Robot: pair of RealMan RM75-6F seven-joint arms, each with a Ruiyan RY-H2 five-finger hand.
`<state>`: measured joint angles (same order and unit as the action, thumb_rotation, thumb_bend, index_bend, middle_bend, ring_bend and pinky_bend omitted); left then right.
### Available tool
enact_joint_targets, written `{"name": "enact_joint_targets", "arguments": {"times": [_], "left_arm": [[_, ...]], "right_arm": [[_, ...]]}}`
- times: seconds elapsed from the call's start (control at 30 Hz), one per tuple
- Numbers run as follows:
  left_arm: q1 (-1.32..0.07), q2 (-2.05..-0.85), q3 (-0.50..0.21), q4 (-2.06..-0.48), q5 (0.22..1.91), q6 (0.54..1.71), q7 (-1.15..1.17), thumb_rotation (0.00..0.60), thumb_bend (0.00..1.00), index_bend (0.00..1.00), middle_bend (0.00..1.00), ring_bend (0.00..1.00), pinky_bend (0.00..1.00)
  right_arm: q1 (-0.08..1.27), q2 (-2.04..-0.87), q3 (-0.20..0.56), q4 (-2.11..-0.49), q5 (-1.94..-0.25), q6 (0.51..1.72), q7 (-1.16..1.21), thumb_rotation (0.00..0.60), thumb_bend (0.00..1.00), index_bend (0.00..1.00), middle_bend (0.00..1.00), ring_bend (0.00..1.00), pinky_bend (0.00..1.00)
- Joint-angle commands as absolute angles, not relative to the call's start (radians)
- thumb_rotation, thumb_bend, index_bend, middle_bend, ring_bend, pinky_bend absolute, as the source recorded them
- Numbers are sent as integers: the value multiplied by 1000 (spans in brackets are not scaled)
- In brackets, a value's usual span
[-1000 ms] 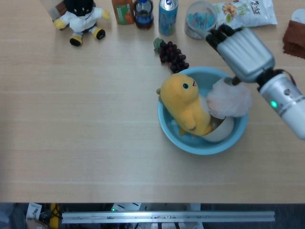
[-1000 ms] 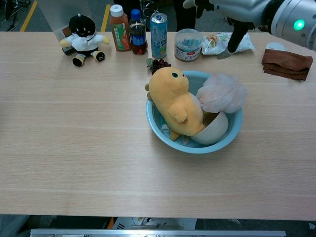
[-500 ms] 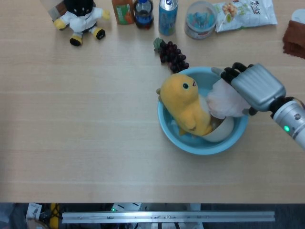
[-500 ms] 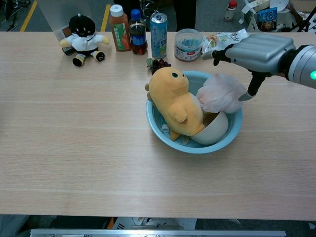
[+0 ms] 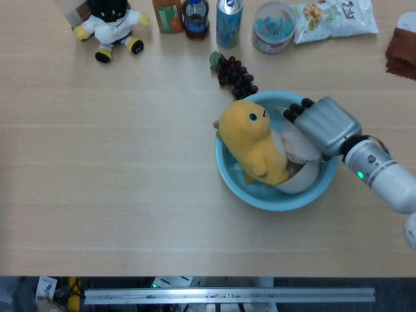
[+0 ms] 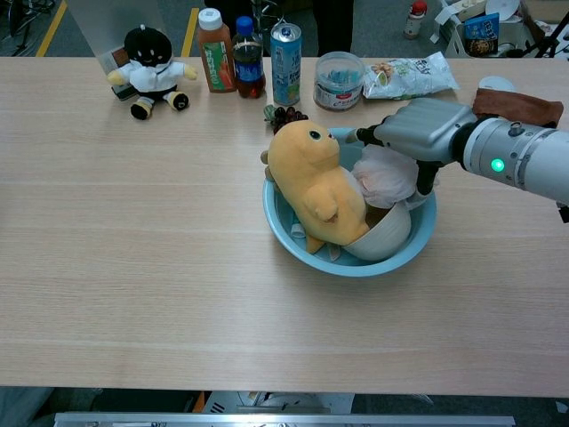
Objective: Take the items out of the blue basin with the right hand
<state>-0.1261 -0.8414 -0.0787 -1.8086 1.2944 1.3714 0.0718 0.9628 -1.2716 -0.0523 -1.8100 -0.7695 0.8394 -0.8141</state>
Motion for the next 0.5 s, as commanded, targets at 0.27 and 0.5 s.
{"name": "enact_joint_targets", "arguments": {"times": [0.27, 0.5], "left_arm": [[-123, -842, -78, -1809, 1296, 1374, 69, 600, 370, 260, 262, 251, 264], [-127, -840, -82, -1812, 1294, 1371, 72, 600, 369, 260, 262, 251, 264]], "right_arm": [[950, -1277, -50, -1798, -812, 882, -758, 600, 456, 601, 542, 591, 837], [917, -1193, -23, -1850, -856, 934, -683, 600, 456, 612, 550, 613, 846]]}}
